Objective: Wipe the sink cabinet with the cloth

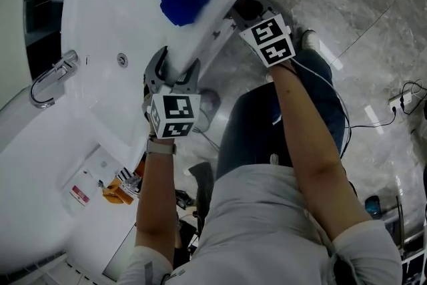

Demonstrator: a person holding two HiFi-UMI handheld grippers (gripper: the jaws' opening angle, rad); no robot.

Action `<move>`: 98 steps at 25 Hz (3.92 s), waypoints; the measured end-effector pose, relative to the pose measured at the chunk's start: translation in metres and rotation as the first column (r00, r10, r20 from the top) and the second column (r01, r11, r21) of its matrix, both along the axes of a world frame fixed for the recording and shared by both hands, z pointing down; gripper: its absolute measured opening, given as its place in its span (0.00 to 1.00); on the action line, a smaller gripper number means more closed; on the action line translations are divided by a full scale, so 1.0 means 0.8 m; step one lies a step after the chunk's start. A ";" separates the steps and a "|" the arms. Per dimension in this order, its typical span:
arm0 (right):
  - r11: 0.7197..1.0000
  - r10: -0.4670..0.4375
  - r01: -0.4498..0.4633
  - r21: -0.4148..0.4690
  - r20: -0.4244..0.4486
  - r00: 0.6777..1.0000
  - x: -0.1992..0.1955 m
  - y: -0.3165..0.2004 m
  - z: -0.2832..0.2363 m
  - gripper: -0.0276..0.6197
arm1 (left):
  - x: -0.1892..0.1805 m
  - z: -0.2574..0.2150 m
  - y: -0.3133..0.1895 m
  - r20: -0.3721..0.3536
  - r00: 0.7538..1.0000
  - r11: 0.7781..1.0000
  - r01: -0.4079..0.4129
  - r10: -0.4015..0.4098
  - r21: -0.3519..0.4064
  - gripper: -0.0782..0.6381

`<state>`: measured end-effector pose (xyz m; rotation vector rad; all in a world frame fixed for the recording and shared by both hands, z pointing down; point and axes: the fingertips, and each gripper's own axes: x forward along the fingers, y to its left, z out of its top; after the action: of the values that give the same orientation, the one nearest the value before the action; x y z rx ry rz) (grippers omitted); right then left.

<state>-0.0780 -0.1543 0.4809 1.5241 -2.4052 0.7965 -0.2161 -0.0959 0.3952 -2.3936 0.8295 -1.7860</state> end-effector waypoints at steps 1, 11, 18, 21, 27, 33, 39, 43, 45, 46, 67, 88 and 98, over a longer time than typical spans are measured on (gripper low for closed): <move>1.000 -0.006 0.006 0.000 0.000 1.000 0.001 -0.001 0.001 0.19 | 0.000 0.003 -0.002 0.003 1.000 1.000 0.019 -0.019 -0.013 0.54; 0.996 -0.008 0.006 0.089 0.022 1.000 0.001 -0.001 0.003 0.19 | 0.000 0.005 -0.004 0.029 0.999 0.999 0.034 -0.033 -0.019 0.54; 0.996 0.005 -0.006 0.093 0.016 1.000 -0.001 0.004 0.033 0.19 | -0.001 0.005 -0.005 0.025 0.999 0.999 0.045 -0.044 -0.024 0.54; 0.997 -0.008 0.007 0.077 0.015 1.000 -0.010 0.008 0.059 0.19 | -0.002 0.003 -0.005 0.027 0.999 0.999 0.044 -0.043 -0.025 0.54; 0.998 -0.035 0.035 0.057 -0.010 0.999 -0.010 0.005 0.099 0.19 | -0.001 0.004 -0.006 0.038 0.998 0.999 0.043 -0.042 -0.014 0.54; 0.997 -0.071 0.070 -0.026 -0.026 0.997 -0.012 0.004 0.149 0.19 | -0.002 0.003 -0.006 0.046 0.998 0.999 0.045 -0.045 -0.008 0.54; 0.987 -0.068 0.063 -0.147 -0.030 0.997 -0.015 0.004 0.215 0.19 | 0.000 0.003 -0.007 0.042 0.998 0.999 0.045 -0.044 -0.009 0.54; 0.979 -0.083 0.074 -0.192 -0.041 0.996 -0.017 0.003 0.243 0.19 | -0.001 0.003 -0.006 0.041 0.998 0.999 0.048 -0.048 -0.009 0.54; 0.976 -0.080 0.070 -0.206 -0.040 0.996 -0.017 0.003 0.252 0.19 | -0.001 0.003 -0.007 0.042 0.998 0.999 0.047 -0.046 -0.009 0.54; 0.974 -0.075 0.064 -0.216 -0.042 0.996 -0.017 0.004 0.258 0.19 | -0.001 0.003 -0.007 0.042 0.998 0.999 0.047 -0.046 -0.009 0.54; 0.969 -0.180 0.180 -0.169 0.012 0.984 -0.069 0.021 0.209 0.18 | -0.002 0.005 -0.007 0.046 0.998 0.999 0.052 -0.051 -0.005 0.54; 0.985 -0.138 0.136 0.108 0.011 0.990 -0.058 0.018 -0.009 0.17 | -0.004 0.006 -0.009 0.070 0.996 0.999 0.053 -0.054 0.010 0.54; 0.983 -0.146 0.139 0.124 0.050 0.988 -0.082 0.028 -0.008 0.17 | -0.003 0.005 -0.010 0.070 0.996 0.999 0.048 -0.049 0.016 0.54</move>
<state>-0.1436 -0.1322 0.4748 1.3670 -2.6141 0.6879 -0.2182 -0.1036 0.3989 -2.3071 0.8970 -1.8628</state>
